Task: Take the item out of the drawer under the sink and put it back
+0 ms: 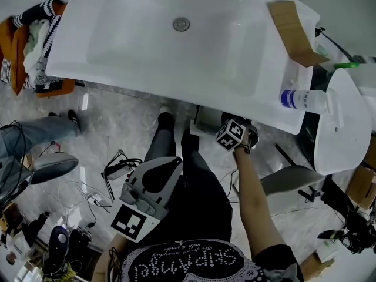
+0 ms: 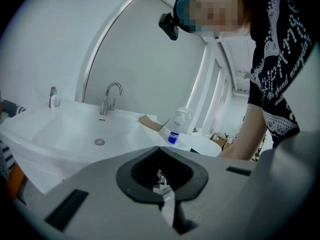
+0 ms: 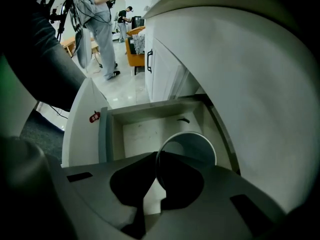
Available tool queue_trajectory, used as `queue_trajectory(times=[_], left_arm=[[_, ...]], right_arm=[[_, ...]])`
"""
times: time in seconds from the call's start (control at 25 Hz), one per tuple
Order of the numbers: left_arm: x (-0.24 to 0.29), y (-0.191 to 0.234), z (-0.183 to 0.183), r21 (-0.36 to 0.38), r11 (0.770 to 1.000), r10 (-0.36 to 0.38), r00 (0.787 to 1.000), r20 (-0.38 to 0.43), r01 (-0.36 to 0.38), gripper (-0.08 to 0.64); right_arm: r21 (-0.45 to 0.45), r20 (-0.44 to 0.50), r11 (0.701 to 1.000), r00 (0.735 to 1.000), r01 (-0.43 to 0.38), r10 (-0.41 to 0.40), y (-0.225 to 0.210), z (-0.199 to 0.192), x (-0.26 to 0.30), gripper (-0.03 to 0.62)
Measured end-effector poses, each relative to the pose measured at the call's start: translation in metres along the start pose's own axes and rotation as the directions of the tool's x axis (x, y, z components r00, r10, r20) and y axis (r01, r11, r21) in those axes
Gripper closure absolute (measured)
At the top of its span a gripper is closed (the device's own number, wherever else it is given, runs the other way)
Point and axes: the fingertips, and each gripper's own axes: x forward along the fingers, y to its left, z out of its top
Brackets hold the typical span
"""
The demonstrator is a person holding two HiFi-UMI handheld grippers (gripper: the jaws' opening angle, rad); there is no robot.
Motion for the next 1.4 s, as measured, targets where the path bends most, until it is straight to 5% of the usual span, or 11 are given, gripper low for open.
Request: queue_trajectory(times=[1.08, 1.4], left_arm=[[-0.011, 0.004, 0.000, -0.010, 1.000, 0.022, 1.000, 0.012, -0.022, 0.560], [-0.011, 0.005, 0.003, -0.005, 1.000, 0.020, 1.000, 0.018, -0.020, 0.560]], right_arm=[[0.002, -0.025, 1.000, 1.000, -0.013, 0.013, -0.004, -0.001, 0.005, 0.566], [0.006, -0.014, 1.000, 1.000, -0.025, 0.026, -0.002, 0.005, 0.000, 0.512]])
